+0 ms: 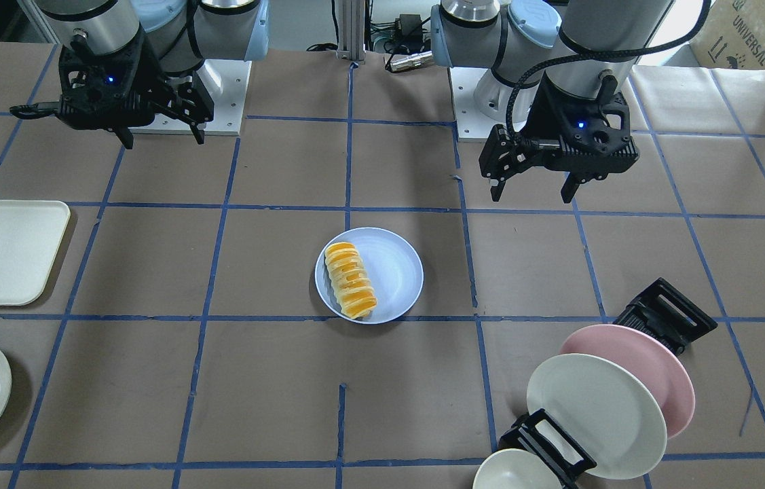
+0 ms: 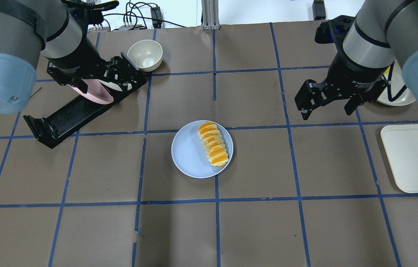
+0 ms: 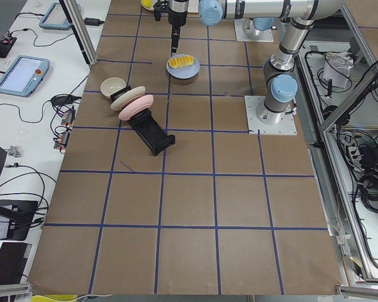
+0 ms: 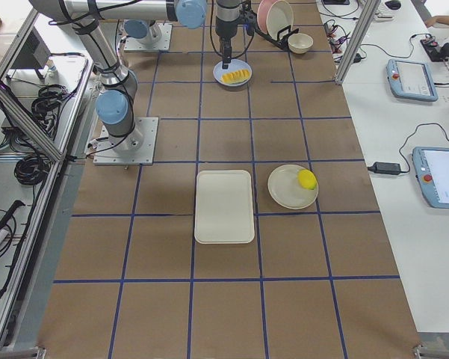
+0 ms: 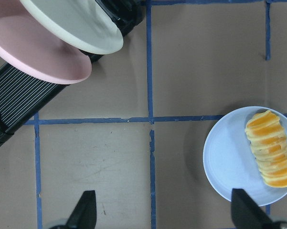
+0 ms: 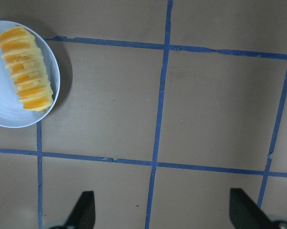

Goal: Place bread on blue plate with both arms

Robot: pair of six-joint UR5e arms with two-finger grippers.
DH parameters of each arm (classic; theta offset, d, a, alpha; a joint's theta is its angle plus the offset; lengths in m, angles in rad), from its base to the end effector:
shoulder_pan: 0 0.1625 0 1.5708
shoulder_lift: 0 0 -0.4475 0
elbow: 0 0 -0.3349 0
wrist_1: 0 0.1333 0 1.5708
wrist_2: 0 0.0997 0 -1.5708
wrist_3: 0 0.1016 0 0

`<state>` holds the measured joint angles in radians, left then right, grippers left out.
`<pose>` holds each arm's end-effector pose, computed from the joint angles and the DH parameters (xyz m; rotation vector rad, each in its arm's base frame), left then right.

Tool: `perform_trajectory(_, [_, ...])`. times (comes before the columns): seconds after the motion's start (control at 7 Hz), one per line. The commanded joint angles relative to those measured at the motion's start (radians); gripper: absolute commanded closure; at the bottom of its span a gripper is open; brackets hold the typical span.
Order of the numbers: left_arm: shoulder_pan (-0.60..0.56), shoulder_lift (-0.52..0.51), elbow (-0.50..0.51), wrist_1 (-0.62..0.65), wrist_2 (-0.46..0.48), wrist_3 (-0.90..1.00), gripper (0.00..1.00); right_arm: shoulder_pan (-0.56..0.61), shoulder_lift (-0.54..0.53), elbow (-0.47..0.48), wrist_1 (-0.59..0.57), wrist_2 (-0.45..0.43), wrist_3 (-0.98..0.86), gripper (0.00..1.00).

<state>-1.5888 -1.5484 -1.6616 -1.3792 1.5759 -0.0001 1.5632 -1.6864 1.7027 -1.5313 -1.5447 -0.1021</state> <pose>-0.1406 -0.4331 0.4984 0.0275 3.1315 -0.1932 0.1331 -0.3781 0.4946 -0.1458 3.1079 0.0845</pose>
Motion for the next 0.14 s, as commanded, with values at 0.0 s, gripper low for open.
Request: perform_trajectory(0.0, [0.000, 0.001, 0.005, 0.000, -0.002, 0.006, 0.00, 0.000, 0.002, 0.000, -0.001, 0.000, -0.001, 0.00])
